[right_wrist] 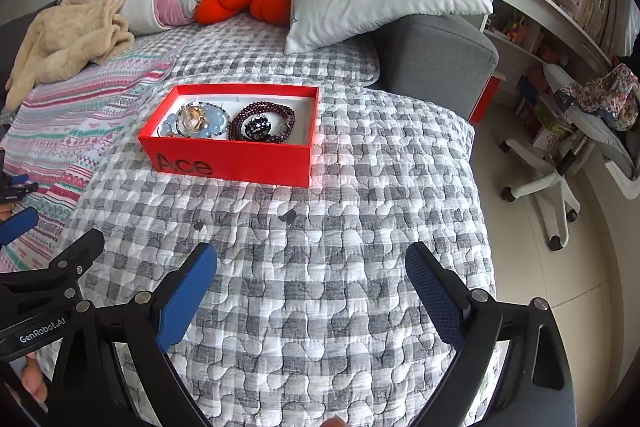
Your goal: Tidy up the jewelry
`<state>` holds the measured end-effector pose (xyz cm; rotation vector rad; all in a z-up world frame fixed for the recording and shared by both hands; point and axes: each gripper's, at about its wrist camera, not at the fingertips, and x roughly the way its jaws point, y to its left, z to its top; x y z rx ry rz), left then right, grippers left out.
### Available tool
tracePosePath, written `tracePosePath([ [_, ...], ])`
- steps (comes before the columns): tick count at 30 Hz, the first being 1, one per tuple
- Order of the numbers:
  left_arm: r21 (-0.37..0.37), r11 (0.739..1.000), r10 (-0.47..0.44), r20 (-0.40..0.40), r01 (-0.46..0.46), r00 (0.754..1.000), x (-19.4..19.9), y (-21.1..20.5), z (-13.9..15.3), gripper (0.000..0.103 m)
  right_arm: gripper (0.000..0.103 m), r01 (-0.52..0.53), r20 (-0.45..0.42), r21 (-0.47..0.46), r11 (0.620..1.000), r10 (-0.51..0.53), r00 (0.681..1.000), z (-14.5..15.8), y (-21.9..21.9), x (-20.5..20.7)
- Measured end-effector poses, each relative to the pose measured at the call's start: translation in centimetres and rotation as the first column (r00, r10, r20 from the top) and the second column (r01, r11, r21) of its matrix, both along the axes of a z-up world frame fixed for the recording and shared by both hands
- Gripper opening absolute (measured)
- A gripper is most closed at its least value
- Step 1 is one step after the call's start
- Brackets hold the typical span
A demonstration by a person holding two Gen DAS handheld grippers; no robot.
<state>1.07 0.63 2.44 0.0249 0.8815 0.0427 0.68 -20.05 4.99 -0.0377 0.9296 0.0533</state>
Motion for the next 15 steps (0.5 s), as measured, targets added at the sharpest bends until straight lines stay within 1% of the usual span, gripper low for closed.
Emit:
tracePosePath([
  [15, -0.003, 1.0, 0.006, 0.005, -0.006, 1.0, -0.04, 0.03, 0.2, 0.102, 0.097, 0.007, -0.002, -0.003, 1.0, -0.007, 1.0, -0.29, 0.09, 0.09],
])
